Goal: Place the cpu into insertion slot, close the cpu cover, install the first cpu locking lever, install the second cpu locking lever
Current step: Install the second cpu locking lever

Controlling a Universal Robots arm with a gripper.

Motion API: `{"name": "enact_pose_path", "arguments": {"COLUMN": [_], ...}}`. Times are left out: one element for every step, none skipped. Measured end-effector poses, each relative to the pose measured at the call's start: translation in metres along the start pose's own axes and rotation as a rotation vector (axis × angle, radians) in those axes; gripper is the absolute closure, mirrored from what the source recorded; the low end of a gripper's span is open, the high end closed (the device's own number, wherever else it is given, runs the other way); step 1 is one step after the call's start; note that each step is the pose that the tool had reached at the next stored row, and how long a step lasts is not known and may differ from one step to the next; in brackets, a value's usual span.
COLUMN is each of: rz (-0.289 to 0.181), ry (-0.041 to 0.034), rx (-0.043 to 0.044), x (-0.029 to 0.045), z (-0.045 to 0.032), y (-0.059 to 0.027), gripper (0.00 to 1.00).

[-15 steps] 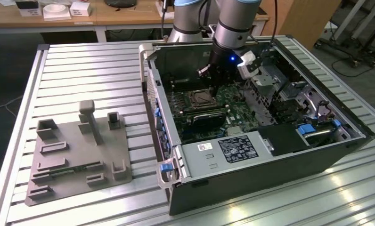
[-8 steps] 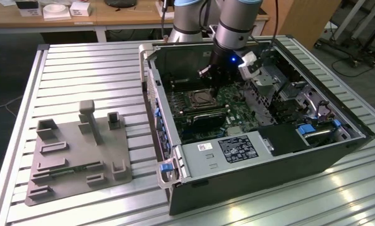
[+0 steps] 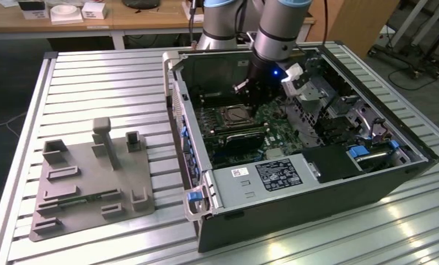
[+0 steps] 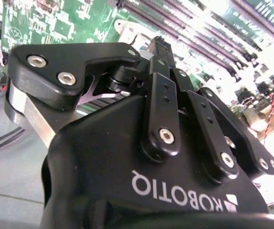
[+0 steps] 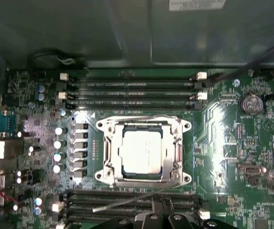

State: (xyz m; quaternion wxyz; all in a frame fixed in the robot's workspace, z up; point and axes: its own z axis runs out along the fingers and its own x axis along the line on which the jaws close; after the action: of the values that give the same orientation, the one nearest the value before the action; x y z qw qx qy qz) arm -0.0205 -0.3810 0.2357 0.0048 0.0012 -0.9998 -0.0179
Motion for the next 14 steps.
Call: {"name": "enact_pose_path", "arguments": {"rz": [0.000,0.000,0.000,0.000,0.000,0.000,0.000,0.000,0.000,0.000,0.000,0.000,0.000,0.000], "ry": [0.0000,0.0000,0.0000,0.0000,-0.0001,-0.0001,-0.0001,0.0000,-0.0001,0.0000,-0.0001,0.0000,-0.0001,0.0000], "rx": [0.0001,0.0000,0.0000,0.0000,0.0000,0.0000,0.0001,0.0001,0.0001,0.0001,0.0001,0.0001,0.0000,0.0000], "x": [0.0000,0.0000,0.0001,0.0003,0.0007,0.0013,0.0023,0.0033,0.0045,0.0060,0.0079,0.0100,0.0119,0.0135], "z": [-0.0001,-0.0001,-0.0002,-0.0002,-0.0001,-0.0001,-0.0002,-0.0002,-0.0001,-0.0001,-0.0001,-0.0001,0.0000,0.0000], "y": [-0.0016,-0.0029,-0.0038,-0.0043,-0.0044,-0.0044,-0.0045,-0.0046,-0.0047,-0.0047,-0.0047,-0.0047,-0.0047,-0.0047], "gripper": [0.90,0.90,0.90,0.90,0.90,0.90,0.90,0.90,0.90,0.90,0.90,0.90,0.90,0.90]}}
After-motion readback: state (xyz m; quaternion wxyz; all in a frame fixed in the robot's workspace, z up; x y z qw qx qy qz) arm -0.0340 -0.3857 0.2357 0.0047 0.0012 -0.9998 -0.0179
